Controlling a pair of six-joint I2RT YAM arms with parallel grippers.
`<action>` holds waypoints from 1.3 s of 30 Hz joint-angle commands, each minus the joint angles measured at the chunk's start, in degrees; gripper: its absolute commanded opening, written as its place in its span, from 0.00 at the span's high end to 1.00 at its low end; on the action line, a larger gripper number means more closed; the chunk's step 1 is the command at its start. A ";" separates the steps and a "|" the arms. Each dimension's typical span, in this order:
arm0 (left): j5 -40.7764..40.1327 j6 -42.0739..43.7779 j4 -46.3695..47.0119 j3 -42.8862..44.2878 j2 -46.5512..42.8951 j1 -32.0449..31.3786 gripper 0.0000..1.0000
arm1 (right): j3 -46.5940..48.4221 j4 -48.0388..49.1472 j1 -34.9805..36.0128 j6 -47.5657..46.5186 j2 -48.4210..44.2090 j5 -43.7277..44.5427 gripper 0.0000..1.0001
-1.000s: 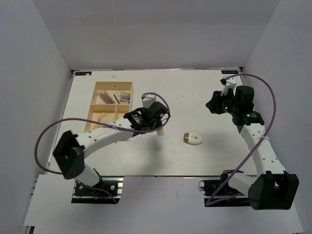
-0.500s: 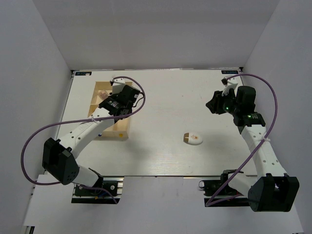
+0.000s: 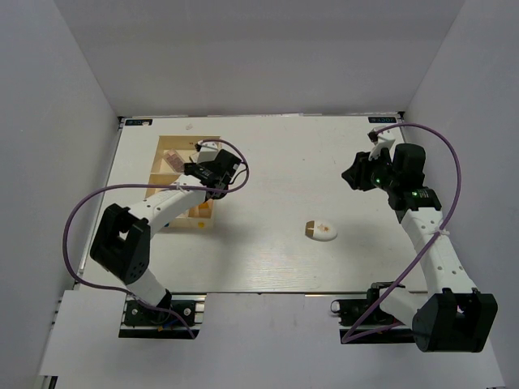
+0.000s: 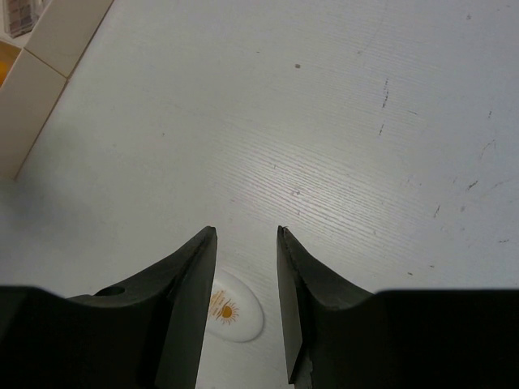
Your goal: Organize the makeup
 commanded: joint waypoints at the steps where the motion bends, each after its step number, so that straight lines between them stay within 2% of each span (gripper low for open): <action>1: -1.62 0.60 1.49 0.94 -0.67 0.36 0.30 | -0.52 1.64 -0.33 0.53 -0.52 -1.25 0.58; 3: -1.01 0.42 0.87 1.20 -0.23 0.36 0.22 | -0.35 1.64 -0.41 -0.08 -0.43 -2.04 0.58; 6: -0.39 0.16 0.08 1.64 0.30 0.36 0.17 | 0.09 0.41 -0.41 -2.88 0.53 -5.37 0.54; 9: 0.92 -0.19 -0.89 2.61 -1.01 0.36 0.16 | 1.58 -3.01 -0.24 -7.53 1.94 -11.43 0.46; 10: 1.54 -0.11 -0.80 2.70 -2.76 0.36 0.16 | 2.11 -6.85 -0.33 -12.95 2.47 -13.45 0.37; 11: 2.41 1.03 0.07 2.44 -4.08 -0.16 0.16 | 2.64 -9.06 0.02 -16.31 2.91 -17.56 0.34; 13: 7.93 3.57 1.74 1.39 -7.06 -0.17 0.15 | 4.57 -13.72 0.29 -22.47 5.01 -20.57 0.25; 14: 11.09 7.07 4.97 -0.97 -11.26 -0.69 0.14 | 5.45 -18.87 0.46 -29.20 5.72 -22.33 0.22; 15: 17.56 8.49 6.91 -2.56 -13.56 -0.69 0.11 | 6.33 -21.54 0.46 -32.66 7.20 -22.43 0.20; 16: 20.59 10.07 8.76 -4.31 -16.19 -0.69 0.08 | 7.55 -23.83 0.73 -35.56 7.83 -22.35 0.18; 18: 27.69 13.24 13.69 -9.41 -24.28 -0.69 0.02 | 7.74 -28.58 1.60 -43.83 9.23 -19.46 0.14; 23: 31.86 15.36 18.53 -16.01 -38.44 -0.17 0.02 | 1.34 -24.21 4.41 -48.68 10.38 -11.28 0.11; 29: 34.67 15.45 19.59 -18.39 -43.11 0.36 0.02 | -4.20 -20.69 12.31 -50.54 12.66 -5.66 0.11; 36: 37.22 15.45 19.85 -18.83 -46.10 0.36 0.02 | -7.64 -11.39 20.84 -46.85 17.23 5.23 0.11; 39: 37.58 15.36 19.94 -18.92 -46.72 0.36 0.02 | -7.64 -9.18 21.99 -45.62 18.46 8.23 0.11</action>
